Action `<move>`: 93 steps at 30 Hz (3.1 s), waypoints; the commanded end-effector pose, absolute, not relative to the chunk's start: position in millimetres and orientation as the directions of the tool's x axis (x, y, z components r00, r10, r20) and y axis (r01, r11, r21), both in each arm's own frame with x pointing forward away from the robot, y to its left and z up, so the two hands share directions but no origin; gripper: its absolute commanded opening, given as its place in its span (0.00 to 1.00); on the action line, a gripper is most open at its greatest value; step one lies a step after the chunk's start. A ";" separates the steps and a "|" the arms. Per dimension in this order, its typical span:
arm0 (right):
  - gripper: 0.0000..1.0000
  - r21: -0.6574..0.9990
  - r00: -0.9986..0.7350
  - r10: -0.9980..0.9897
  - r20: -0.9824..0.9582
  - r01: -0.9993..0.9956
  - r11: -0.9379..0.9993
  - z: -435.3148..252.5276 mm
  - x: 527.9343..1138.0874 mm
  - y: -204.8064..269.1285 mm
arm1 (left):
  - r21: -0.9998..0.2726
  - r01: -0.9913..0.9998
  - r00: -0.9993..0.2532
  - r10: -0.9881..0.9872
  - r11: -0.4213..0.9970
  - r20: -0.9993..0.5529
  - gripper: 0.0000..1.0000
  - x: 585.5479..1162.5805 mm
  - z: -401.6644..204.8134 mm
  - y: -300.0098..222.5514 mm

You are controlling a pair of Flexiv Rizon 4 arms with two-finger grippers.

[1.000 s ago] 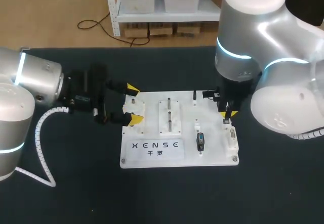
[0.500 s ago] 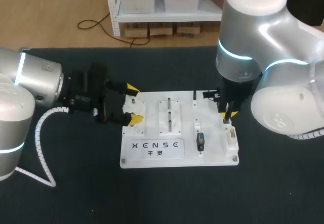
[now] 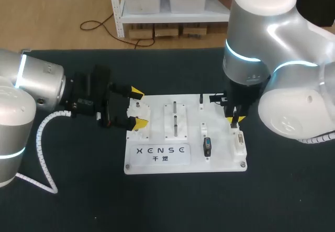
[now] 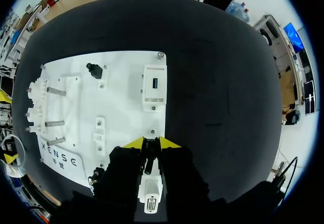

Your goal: Insert the Ethernet cable into its matching sockets.

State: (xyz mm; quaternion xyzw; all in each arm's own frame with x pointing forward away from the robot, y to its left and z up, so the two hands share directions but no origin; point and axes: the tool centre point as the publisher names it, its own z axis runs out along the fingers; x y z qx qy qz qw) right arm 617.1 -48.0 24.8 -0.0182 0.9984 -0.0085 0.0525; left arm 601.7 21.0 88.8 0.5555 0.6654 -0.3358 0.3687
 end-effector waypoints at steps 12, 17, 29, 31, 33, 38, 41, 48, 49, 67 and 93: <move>0.00 -0.013 -0.995 -0.026 -0.098 -0.025 1.000 15.9 618.9 -47.4 | -0.033 0.987 -0.108 0.486 0.159 -0.867 1.00 600.9 87.2 21.6; 0.00 -0.007 -0.995 -0.024 -0.094 -0.023 1.000 15.6 619.3 -48.1 | -0.033 0.987 -0.108 0.486 0.159 -0.867 1.00 600.9 87.2 21.6; 0.00 0.006 -0.996 -0.026 -0.091 -0.026 1.000 15.9 619.4 -48.8 | -0.033 0.987 -0.108 0.486 0.159 -0.867 1.00 600.9 87.2 21.6; 0.00 0.006 -0.996 -0.026 -0.091 -0.026 1.000 15.9 619.4 -48.8 | -0.033 0.987 -0.108 0.486 0.159 -0.867 1.00 600.9 87.2 21.6; 0.00 0.006 -0.996 -0.026 -0.091 -0.026 1.000 15.9 619.4 -48.8 | -0.033 0.987 -0.108 0.486 0.159 -0.867 1.00 600.9 87.2 21.6; 0.00 0.006 -0.996 -0.026 -0.091 -0.026 1.000 15.9 619.4 -48.8 | -0.033 0.987 -0.108 0.486 0.159 -0.867 1.00 600.9 87.2 21.6; 0.00 0.006 -0.996 -0.026 -0.091 -0.026 1.000 15.9 619.4 -48.8 | -0.033 0.987 -0.108 0.486 0.159 -0.867 1.00 600.9 87.2 21.6; 0.00 0.011 -0.998 -0.023 -0.058 -0.024 1.000 0.8 612.8 -46.4 | -0.033 0.987 -0.108 0.486 0.159 -0.867 1.00 600.9 87.2 21.6; 0.00 0.010 -0.998 -0.022 -0.052 -0.023 1.000 -1.3 612.1 -45.8 | -0.033 0.987 -0.108 0.486 0.159 -0.867 1.00 600.9 87.2 21.6; 1.00 0.011 -0.998 -0.014 -0.060 -0.015 1.000 -1.8 612.0 -42.6 | -0.033 0.987 -0.108 0.486 0.159 -0.867 1.00 600.9 87.2 21.6; 1.00 0.023 -0.997 -0.017 -0.081 -0.019 1.000 10.5 616.9 -41.7 | -0.033 0.987 -0.108 0.486 0.159 -0.867 1.00 600.9 87.2 21.6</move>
